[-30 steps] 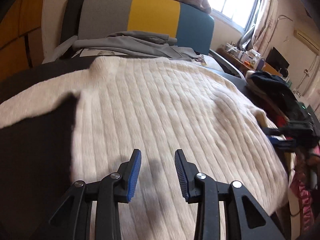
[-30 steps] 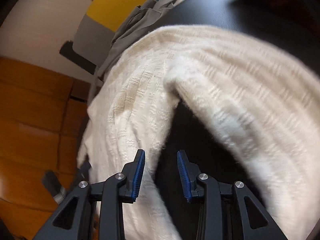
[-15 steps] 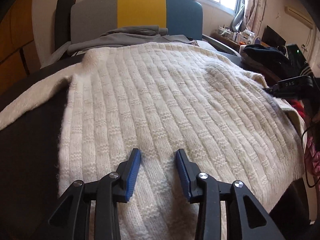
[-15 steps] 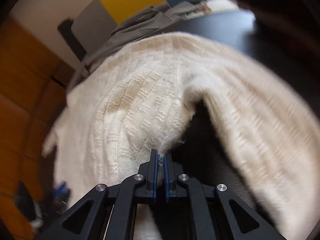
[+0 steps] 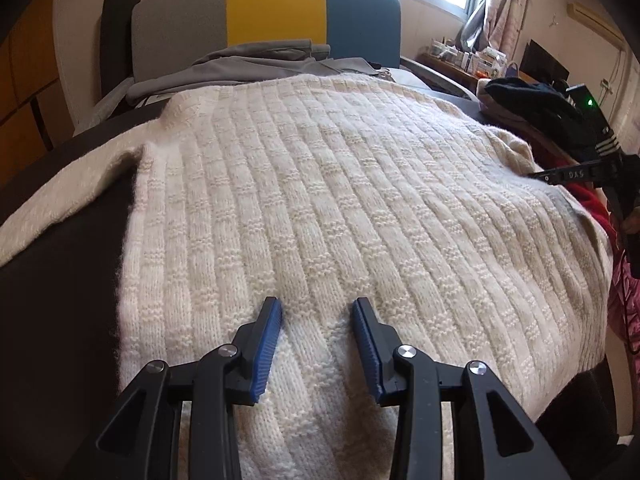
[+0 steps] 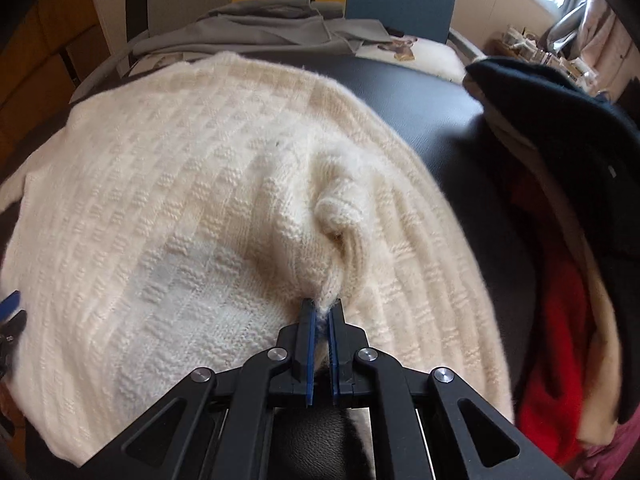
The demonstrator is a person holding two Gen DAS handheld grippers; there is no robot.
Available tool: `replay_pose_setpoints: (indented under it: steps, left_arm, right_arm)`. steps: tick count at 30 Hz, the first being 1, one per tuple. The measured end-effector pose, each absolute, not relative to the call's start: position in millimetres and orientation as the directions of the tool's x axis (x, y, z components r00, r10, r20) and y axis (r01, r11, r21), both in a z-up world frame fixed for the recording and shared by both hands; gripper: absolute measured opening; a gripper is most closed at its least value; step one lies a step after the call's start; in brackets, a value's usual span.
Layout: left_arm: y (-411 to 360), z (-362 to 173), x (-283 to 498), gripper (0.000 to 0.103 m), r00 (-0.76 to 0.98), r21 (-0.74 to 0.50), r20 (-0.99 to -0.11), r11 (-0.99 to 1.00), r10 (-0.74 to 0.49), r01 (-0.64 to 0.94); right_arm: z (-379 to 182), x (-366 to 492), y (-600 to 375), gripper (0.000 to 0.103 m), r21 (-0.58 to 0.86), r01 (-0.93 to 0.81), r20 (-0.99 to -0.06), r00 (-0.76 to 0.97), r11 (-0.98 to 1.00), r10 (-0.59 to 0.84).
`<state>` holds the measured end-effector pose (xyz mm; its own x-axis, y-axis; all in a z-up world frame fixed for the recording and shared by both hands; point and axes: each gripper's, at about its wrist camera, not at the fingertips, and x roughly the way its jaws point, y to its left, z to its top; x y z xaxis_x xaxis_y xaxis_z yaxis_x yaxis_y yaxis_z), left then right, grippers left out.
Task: Fold clothes
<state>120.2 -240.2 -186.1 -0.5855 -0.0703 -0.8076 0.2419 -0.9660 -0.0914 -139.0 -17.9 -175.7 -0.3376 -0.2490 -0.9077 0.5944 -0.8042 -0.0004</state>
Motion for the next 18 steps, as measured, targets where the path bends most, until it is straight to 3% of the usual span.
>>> replay_pose_setpoints:
  steps: [3, 4, 6, 7, 8, 10, 12, 18]
  left_arm:
    - [-243.9, -177.2, 119.2, 0.039, -0.563, -0.094, -0.823, -0.957, -0.081, 0.274]
    - [-244.1, -172.9, 119.8, 0.039, -0.556, -0.083, -0.826, -0.952, -0.099, 0.294]
    - [-238.6, -156.9, 124.7, 0.038, -0.582, -0.117, -0.81, -0.95, -0.077, 0.29]
    - [-234.3, -146.4, 126.0, 0.038, -0.622, -0.214, -0.783, -0.946, 0.017, 0.243]
    - [-229.3, -137.7, 125.8, 0.038, -0.651, -0.308, -0.751, -0.932, 0.114, 0.193]
    - [-209.9, -130.8, 113.5, 0.04, -0.644, -0.484, -0.693, -0.871, 0.324, 0.082]
    - [-184.9, -128.4, 96.8, 0.04, -0.611, -0.549, -0.666, -0.836, 0.428, 0.014]
    - [-105.2, -138.5, 44.2, 0.042, -0.445, -0.555, -0.723, -0.828, 0.529, -0.082]
  right_arm:
    - [-163.0, -132.7, 1.5, 0.01, 0.23, 0.545, -0.869, -0.258, -0.807, -0.422]
    - [-156.6, -128.2, 10.6, 0.016, 0.303, 0.522, -0.843, -0.242, -0.797, -0.48]
    - [-146.5, -115.3, 32.3, 0.041, 0.443, 0.479, -0.782, -0.206, -0.758, -0.588]
    - [-144.4, -105.2, 46.7, 0.059, 0.507, 0.463, -0.748, -0.182, -0.727, -0.638]
    - [-145.7, -92.9, 57.9, 0.065, 0.533, 0.456, -0.736, -0.166, -0.712, -0.657]
    - [-151.7, -66.3, 77.2, 0.065, 0.55, 0.453, -0.733, -0.141, -0.702, -0.666]
    - [-162.1, -44.7, 88.8, 0.065, 0.542, 0.452, -0.748, -0.126, -0.709, -0.652]
    - [-183.7, -0.6, 91.5, 0.064, 0.546, 0.505, -0.753, -0.054, -0.668, -0.656]
